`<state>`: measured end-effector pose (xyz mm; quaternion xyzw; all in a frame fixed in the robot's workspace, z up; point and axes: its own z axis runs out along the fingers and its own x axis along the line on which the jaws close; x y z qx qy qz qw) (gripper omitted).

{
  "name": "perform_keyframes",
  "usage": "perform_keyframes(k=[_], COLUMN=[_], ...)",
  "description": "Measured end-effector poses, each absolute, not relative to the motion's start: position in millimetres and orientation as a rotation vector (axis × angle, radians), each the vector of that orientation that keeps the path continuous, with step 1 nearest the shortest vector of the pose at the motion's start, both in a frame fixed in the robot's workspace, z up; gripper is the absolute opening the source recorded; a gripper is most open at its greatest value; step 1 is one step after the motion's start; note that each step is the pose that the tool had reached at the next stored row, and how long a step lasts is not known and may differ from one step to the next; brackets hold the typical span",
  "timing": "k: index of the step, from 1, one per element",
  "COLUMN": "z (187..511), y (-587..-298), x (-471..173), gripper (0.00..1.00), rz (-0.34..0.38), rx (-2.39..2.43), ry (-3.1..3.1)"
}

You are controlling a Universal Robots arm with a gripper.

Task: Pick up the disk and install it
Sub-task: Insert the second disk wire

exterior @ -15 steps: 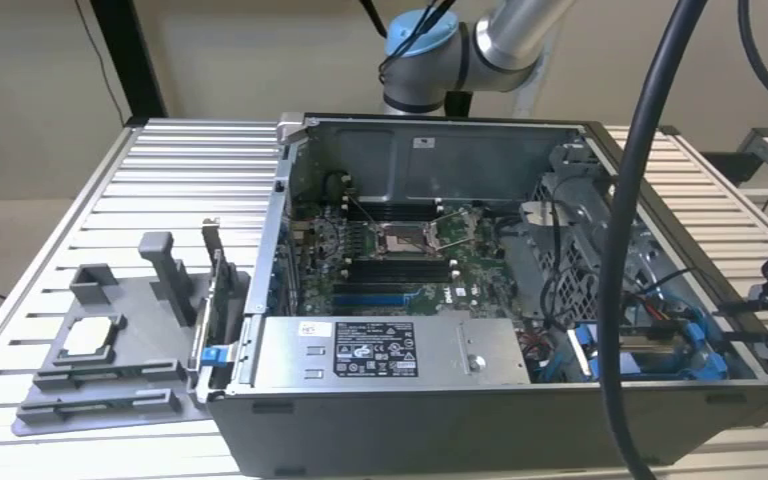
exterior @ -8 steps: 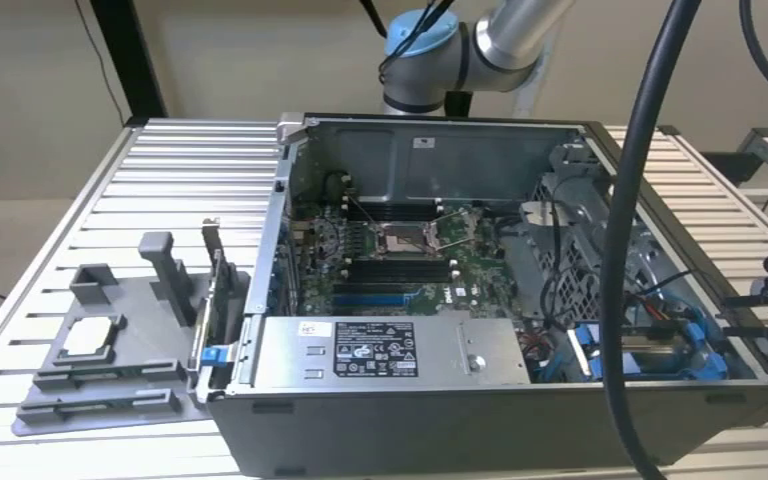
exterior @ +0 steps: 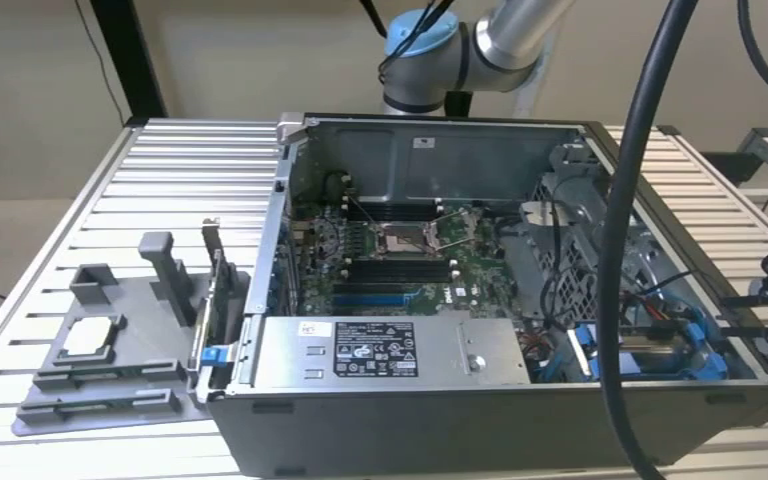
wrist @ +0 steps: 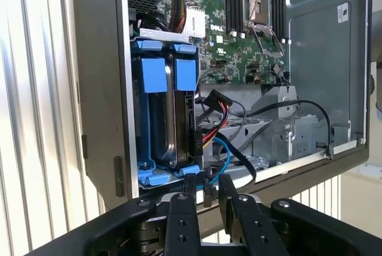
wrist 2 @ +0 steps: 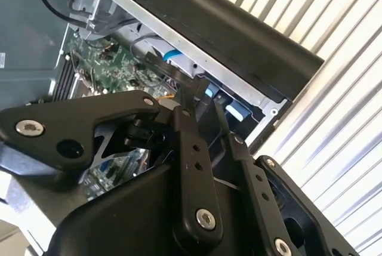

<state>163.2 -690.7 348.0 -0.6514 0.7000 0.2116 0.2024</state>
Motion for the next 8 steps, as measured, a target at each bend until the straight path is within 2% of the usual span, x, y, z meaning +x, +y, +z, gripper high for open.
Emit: perform_keyframes(k=[8], z=[344.5], y=[-686.2], x=[163.2], gripper=[1.0], rz=[0.589], rx=[-1.818], ry=[1.953])
